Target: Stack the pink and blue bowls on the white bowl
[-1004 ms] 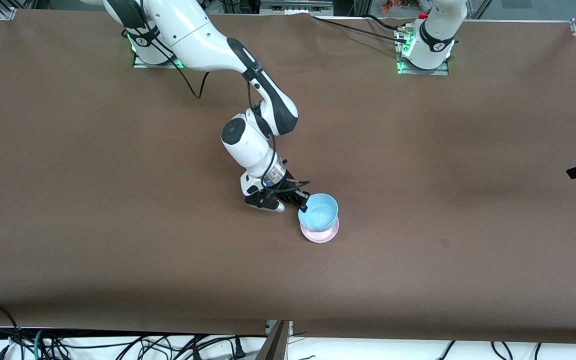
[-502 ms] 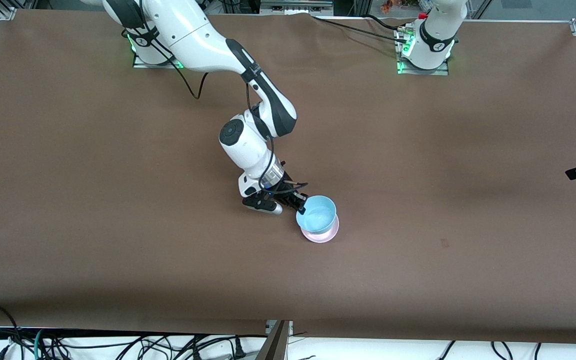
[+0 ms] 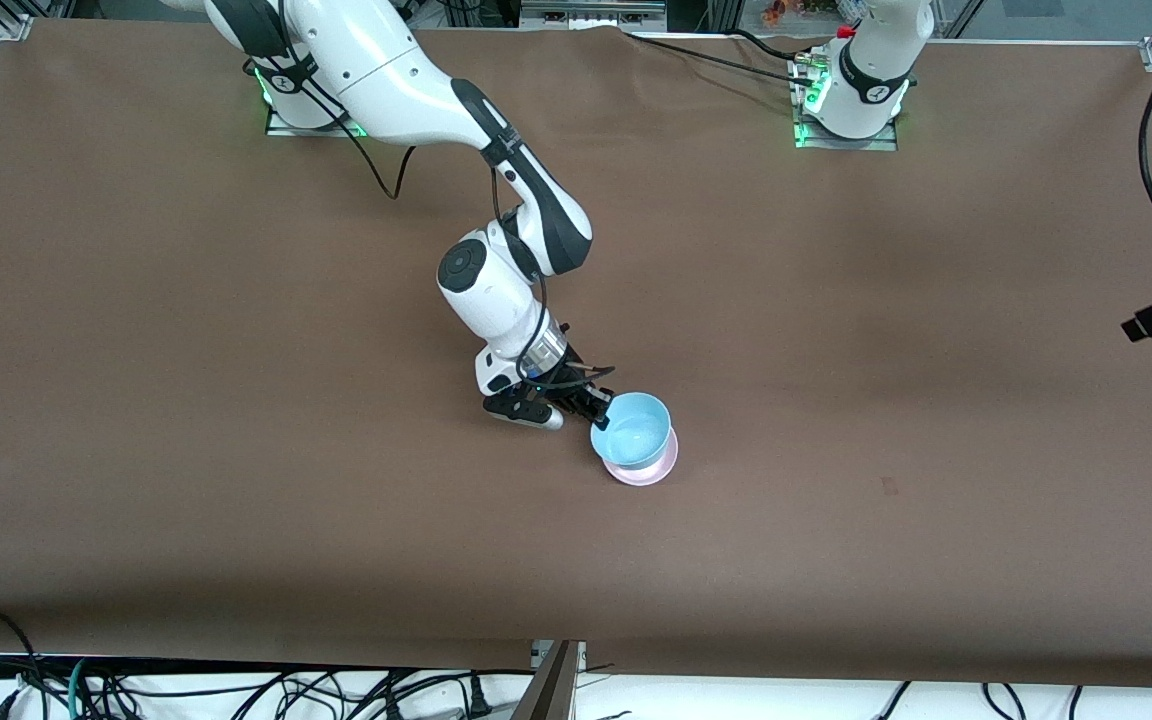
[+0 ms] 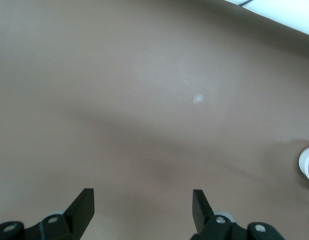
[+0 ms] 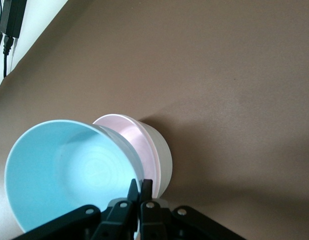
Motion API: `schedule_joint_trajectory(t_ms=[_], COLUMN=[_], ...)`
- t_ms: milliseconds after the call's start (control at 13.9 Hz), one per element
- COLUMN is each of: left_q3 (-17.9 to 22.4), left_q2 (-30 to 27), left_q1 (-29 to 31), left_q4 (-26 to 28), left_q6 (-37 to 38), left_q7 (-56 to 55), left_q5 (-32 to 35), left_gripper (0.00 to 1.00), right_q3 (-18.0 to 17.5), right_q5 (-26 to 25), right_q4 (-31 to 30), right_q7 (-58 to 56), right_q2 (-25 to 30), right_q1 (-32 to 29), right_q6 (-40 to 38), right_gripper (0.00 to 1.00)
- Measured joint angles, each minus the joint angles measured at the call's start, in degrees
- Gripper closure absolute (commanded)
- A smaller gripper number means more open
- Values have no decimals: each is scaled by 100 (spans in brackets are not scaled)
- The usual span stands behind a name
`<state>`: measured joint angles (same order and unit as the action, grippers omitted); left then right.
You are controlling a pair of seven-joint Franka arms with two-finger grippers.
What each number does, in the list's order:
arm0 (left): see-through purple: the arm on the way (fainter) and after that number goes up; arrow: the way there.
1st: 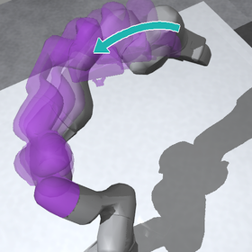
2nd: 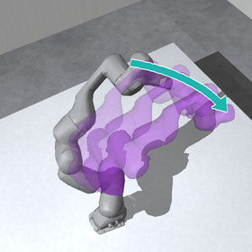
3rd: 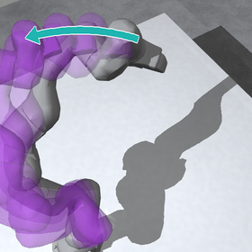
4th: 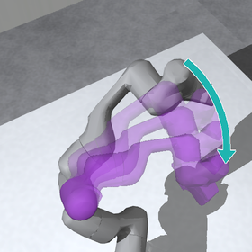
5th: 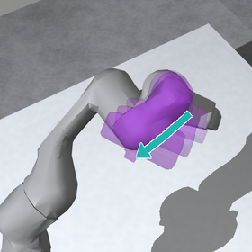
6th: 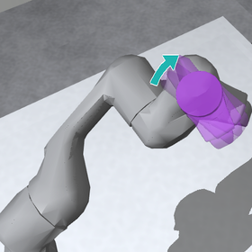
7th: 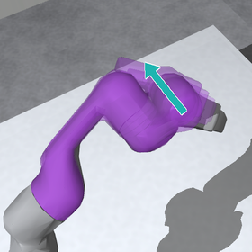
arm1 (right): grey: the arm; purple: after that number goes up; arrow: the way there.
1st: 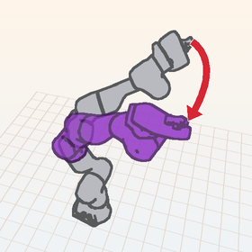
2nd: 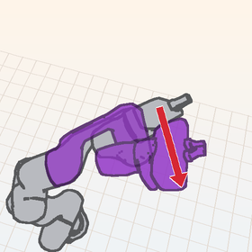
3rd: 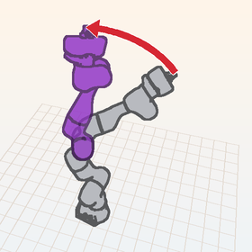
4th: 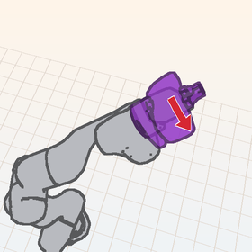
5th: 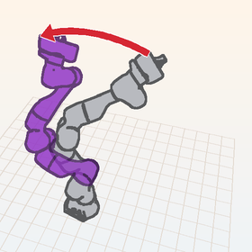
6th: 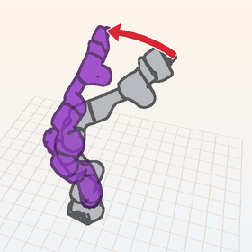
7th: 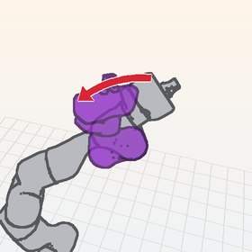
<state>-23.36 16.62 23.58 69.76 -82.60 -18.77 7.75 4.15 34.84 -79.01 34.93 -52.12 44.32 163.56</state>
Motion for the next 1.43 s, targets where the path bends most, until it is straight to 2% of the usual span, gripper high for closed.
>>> schedule_joint_trajectory(t_ms=[143, 215, 287, 359, 645, 861, 1076, 1219, 1434], left_q3=[545, 818, 1002, 1159, 1953, 2061, 2100, 2105, 2105], left_q2=[-162, -253, -361, -476, -847, -1064, -1129, -1151, -1158], left_q1=[-614, -896, -1075, -1177, -1664, -1891, -1911, -1942, -2047], left_q4=[-10, 5, 52, 119, 540, 1170, 1432, 1594, 1765], left_q6=[140, 212, 258, 276, 184, -358, -523, -635, -764], left_q7=[-3, -3, -3, -3, 32, 17, 17, 17, 17], left_q5=[-7, -41, -138, -305, -871, -875, -875, -875, -875], left_gripper=[0, 0, 0, 0, 0, 0, 0, 0, 0], right_q3=[1, 2, 2, 3, 5, 5, 14, 201, 801], right_q5=[-2, -2, -2, -3, -3, -3, -7, -46, -510], right_q4=[0, 0, 0, 0, 4, 13, 66, 212, 384], right_q7=[0, 0, 0, 0, 0, 0, 0, -2, -242], right_q2=[-16, -24, -30, -34, -36, -36, -33, 40, 431], right_q1=[0, 0, 0, 0, 0, 0, 3, 22, 9], right_q6=[0, 0, 0, 0, 0, 0, -157, -794, -2503], right_gripper=[100, 79, 10, 0, 0, 0, 0, 0, 0])
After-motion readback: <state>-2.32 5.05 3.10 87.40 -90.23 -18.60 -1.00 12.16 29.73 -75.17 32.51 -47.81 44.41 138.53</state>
